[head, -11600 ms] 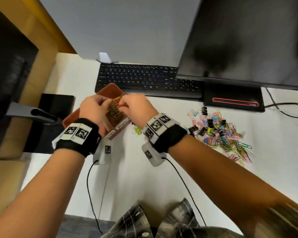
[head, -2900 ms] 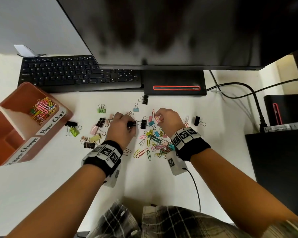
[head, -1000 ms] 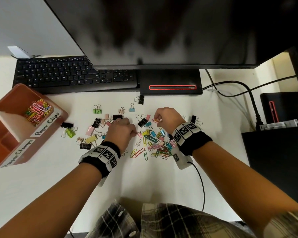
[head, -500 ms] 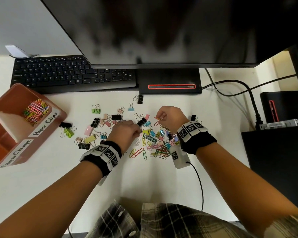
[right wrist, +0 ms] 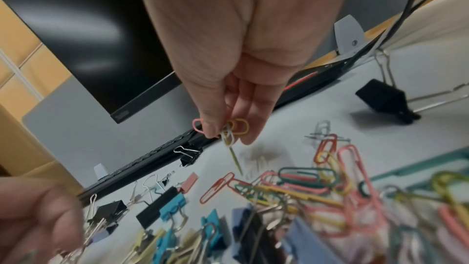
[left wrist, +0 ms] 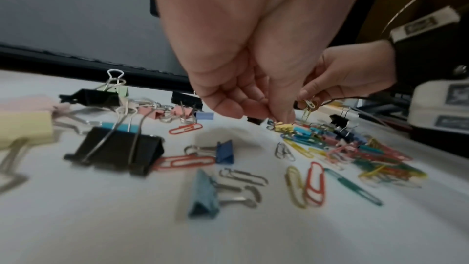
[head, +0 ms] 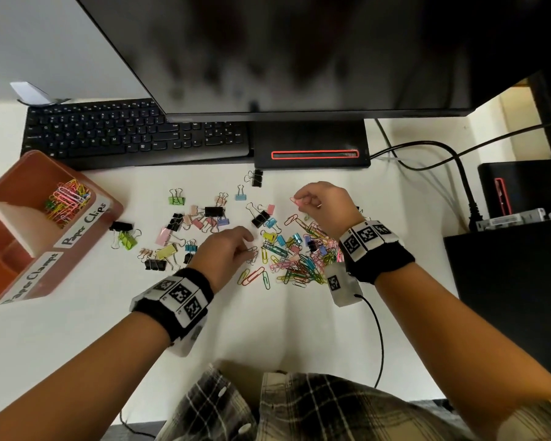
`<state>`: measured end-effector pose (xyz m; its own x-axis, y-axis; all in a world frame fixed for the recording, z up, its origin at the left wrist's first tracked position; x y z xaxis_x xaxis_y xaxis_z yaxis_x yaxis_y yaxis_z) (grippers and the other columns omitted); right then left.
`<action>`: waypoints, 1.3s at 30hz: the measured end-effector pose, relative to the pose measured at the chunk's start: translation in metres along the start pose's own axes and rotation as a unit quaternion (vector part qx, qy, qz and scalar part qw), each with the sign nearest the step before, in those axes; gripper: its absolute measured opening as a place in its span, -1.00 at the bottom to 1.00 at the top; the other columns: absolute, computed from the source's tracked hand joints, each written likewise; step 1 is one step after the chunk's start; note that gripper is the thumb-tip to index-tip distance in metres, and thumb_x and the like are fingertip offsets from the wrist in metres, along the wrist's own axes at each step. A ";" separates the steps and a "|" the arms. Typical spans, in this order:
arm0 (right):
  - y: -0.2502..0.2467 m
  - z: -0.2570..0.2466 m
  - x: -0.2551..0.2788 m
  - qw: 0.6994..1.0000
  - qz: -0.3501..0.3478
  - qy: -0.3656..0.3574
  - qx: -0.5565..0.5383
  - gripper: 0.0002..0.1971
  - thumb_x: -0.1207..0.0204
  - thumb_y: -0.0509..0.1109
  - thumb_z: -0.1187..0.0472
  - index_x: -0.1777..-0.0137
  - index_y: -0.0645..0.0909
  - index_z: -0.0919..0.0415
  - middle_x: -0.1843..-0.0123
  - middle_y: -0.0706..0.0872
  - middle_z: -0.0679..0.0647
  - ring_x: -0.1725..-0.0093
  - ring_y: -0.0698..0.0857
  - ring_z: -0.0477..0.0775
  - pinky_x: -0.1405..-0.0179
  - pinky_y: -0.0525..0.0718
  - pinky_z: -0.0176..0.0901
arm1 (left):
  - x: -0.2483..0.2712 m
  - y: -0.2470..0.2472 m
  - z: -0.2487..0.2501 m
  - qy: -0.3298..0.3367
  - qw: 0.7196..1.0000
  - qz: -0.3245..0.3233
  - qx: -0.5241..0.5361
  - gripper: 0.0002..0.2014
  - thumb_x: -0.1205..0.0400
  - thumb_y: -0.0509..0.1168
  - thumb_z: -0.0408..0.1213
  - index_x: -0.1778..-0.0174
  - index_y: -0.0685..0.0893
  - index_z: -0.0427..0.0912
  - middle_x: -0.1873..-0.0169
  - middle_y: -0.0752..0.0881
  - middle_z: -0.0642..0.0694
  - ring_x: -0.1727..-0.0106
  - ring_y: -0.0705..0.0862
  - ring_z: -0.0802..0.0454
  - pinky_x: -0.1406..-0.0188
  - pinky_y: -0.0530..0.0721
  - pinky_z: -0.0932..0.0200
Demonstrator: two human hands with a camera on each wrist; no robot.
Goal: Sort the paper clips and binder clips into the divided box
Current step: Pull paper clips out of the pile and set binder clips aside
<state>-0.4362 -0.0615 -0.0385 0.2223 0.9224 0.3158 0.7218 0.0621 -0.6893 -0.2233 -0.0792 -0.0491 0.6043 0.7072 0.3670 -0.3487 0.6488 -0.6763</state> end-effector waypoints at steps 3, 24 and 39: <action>0.001 0.000 0.002 0.998 -0.031 -0.017 0.047 -0.75 -0.49 0.42 0.30 -0.17 0.67 0.21 -0.10 0.66 0.17 0.06 0.60 -0.03 -0.06 0.62 -0.20 | 0.015 0.012 -0.003 -0.043 0.999 0.012 0.022 -0.71 -0.51 0.43 -0.20 -0.10 0.59 -0.18 0.25 0.76 -0.09 0.23 0.68 -0.02 0.12 0.62 0.14; 0.039 -0.008 -0.005 0.977 -0.124 0.030 0.172 -0.74 -0.54 0.38 0.17 -0.17 0.64 0.25 -0.19 0.62 0.22 -0.14 0.63 0.20 -0.14 0.57 -0.08 | 0.000 0.041 0.001 -0.002 0.985 0.018 -0.170 -0.81 -0.53 0.24 -0.52 -0.01 0.57 -0.21 0.10 0.66 -0.22 0.05 0.61 -0.22 0.14 0.59 0.01; 0.029 -0.021 0.007 0.991 -0.071 0.020 0.114 -0.83 -0.58 0.32 0.14 -0.05 0.66 0.19 0.01 0.75 0.11 0.04 0.68 0.10 0.07 0.61 -0.14 | 0.025 -0.037 -0.003 -0.049 0.984 0.144 0.094 -0.95 -0.59 0.31 -0.37 0.08 0.66 -0.20 0.25 0.71 -0.03 0.28 0.67 0.10 0.30 0.59 0.47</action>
<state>-0.4004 -0.0613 -0.0426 0.1584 0.8821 0.4436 0.5824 0.2793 -0.7634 -0.1931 -0.0861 -0.0169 0.3926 0.8868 0.2437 -0.6268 0.4519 -0.6347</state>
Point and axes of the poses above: each hand's wrist, its own x-axis away from the middle knuckle, its own y-axis out of the palm, z = x × y, the point moved 5 cm from there along -x, towards the middle knuckle
